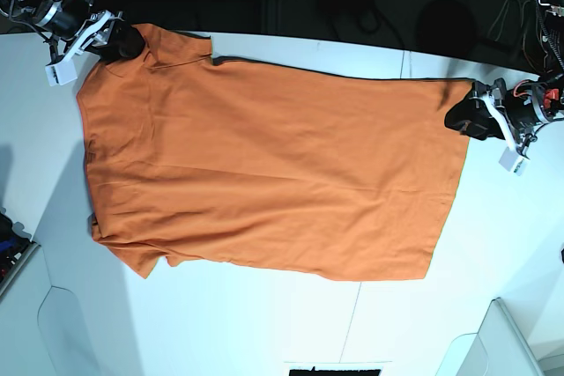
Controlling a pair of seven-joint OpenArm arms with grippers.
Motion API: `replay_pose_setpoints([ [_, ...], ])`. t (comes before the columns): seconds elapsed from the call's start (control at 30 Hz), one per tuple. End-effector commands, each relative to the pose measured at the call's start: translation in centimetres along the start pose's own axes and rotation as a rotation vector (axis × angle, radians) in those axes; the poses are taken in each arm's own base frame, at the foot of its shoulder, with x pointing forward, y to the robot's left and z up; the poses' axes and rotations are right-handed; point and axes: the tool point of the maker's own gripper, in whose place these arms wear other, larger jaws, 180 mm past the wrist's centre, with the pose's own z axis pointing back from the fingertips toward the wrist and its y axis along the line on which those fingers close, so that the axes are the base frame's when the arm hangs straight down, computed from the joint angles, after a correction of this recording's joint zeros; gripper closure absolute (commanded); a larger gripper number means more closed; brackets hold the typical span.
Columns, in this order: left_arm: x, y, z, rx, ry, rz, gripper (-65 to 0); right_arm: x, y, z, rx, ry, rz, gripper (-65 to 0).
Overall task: Layout the t-shirt on the table in an organized manner, then fold the t-shirt properly
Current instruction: 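Drag the held shirt edge with the left gripper away from the right gripper, then hold the shirt corners with both grippers and stretch it taut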
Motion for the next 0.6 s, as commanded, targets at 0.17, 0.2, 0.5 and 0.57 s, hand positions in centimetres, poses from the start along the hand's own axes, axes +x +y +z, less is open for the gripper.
replay_pose_setpoints([
  [0.17, 1.0, 1.9, 2.5, 0.054, -0.053, 0.015, -42.5, 0.3, -0.3, 0.4, -0.014, 0.007, 0.033, -31.6],
  [0.2, 0.1, 2.0, 2.5, 0.061, -0.030, 0.019, -42.5, 0.3, -0.2, 0.4, -0.009, 0.003, 0.030, -31.6],
  [0.5, -3.9, 1.9, 1.7, 0.062, 0.026, 0.079, -42.5, 0.5, -0.1, 0.4, -0.003, -0.003, 0.029, -31.6],
  [0.57, -4.4, 1.5, 1.4, 0.052, 0.042, 0.089, -42.5, 0.5, 0.0, 0.4, 0.000, -0.005, 0.027, -31.6],
])
